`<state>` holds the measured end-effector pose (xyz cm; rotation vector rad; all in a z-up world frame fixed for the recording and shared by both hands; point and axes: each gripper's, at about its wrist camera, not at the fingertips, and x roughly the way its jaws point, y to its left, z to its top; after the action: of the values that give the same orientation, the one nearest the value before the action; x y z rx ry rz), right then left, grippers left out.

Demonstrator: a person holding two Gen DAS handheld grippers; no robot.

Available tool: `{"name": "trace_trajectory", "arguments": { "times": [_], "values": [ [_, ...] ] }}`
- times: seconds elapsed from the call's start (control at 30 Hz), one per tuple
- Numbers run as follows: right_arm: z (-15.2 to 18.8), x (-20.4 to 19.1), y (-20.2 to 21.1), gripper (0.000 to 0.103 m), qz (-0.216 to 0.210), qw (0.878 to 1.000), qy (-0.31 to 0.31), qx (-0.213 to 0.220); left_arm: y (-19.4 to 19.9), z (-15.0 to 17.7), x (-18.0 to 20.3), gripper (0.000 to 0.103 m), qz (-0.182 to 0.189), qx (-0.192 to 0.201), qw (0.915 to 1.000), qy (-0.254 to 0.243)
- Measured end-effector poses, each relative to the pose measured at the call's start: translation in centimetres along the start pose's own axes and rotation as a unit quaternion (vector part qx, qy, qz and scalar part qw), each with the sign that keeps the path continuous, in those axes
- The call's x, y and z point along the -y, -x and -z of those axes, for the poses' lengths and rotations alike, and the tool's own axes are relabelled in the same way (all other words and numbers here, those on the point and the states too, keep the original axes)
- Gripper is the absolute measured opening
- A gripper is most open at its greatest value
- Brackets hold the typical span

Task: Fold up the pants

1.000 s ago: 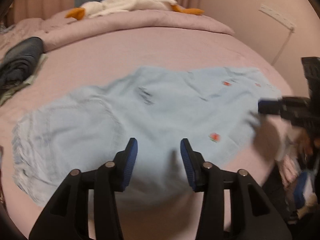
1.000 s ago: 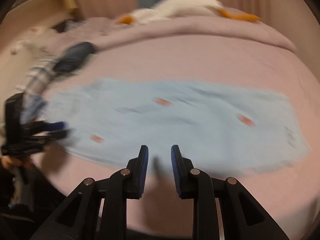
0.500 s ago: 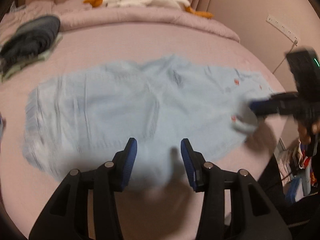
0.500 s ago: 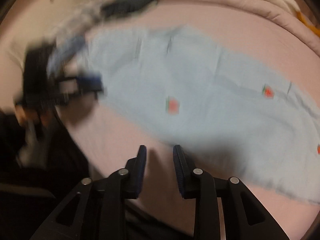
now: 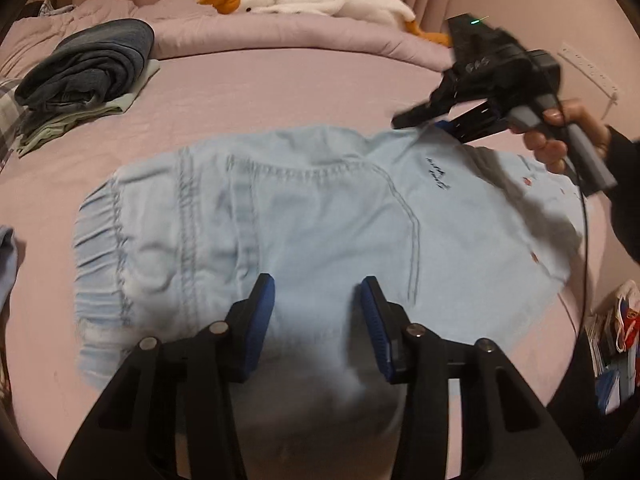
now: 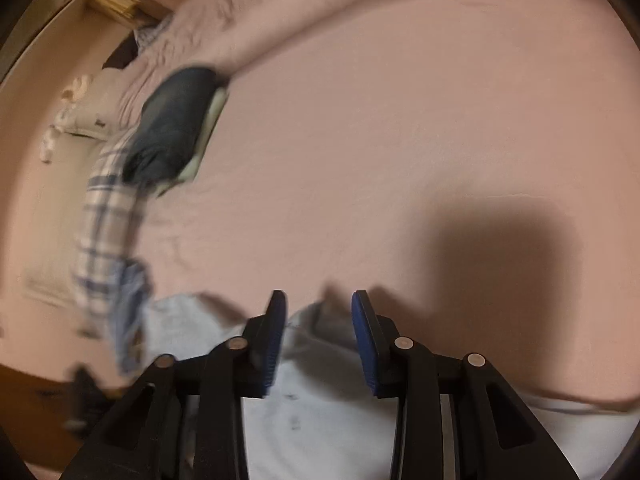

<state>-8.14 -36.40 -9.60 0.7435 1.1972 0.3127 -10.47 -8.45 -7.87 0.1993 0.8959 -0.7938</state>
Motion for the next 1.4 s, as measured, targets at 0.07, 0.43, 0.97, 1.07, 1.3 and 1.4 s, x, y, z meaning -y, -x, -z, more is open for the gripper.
{"name": "trace_trajectory", "arguments": {
  "times": [0.07, 0.43, 0.97, 1.07, 1.3, 1.4],
  "values": [
    [0.8, -0.8, -0.7, 0.036, -0.003, 0.999, 0.028, -0.045, 0.3, 0.2, -0.3, 0.04, 0.006, 0.004, 1.0, 0.006],
    [-1.5, -4.5, -3.7, 0.008, 0.071, 0.992, 0.101, 0.008, -0.2, 0.0, -0.8, 0.033, -0.002, 0.011, 0.9997, 0.023],
    [9.6, -7.6, 2.2, 0.007, 0.179, 0.958, 0.204, 0.091, 1.0, 0.8, 0.0, 0.032, -0.032, -0.005, 0.9995, -0.005],
    [13.9, -7.0, -0.8, 0.007, 0.215, 0.952, 0.219, 0.024, 1.5, 1.3, 0.1, 0.033, -0.04, -0.018, 0.9989, -0.012],
    [19.9, -6.8, 0.8, 0.007, 0.182, 0.961, 0.205, 0.022, 3.4, 2.0, 0.6, 0.034, -0.053, -0.019, 0.9984, -0.006],
    [19.4, -6.7, 3.1, 0.008, 0.154, 0.971, 0.172, 0.063, 3.5, 0.7, 2.8, 0.036, -0.024, 0.002, 0.9995, -0.019]
  ]
}}
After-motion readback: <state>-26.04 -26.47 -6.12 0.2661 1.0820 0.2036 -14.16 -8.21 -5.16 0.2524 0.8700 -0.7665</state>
